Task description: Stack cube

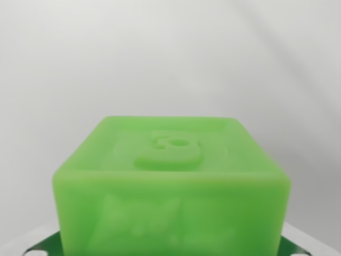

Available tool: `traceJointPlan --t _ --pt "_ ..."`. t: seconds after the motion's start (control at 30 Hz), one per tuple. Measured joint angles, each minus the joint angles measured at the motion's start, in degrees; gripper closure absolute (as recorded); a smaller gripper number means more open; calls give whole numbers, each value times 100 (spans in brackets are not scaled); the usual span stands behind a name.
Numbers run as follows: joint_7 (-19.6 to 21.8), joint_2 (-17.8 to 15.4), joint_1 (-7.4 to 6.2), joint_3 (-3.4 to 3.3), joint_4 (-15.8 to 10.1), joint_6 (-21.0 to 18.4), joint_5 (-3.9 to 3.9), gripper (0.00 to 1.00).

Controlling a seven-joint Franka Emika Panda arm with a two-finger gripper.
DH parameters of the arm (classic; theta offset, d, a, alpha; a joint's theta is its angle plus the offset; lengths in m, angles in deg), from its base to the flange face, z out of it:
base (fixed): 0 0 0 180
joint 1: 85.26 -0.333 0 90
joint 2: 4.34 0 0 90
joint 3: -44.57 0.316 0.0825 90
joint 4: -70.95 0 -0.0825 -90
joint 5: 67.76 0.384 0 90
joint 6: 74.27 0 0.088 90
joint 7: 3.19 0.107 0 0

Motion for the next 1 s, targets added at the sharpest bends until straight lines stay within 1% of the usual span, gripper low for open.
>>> traceJointPlan --t 1.0 --pt "977 -478 -447 -1 -765 286 -8 100"
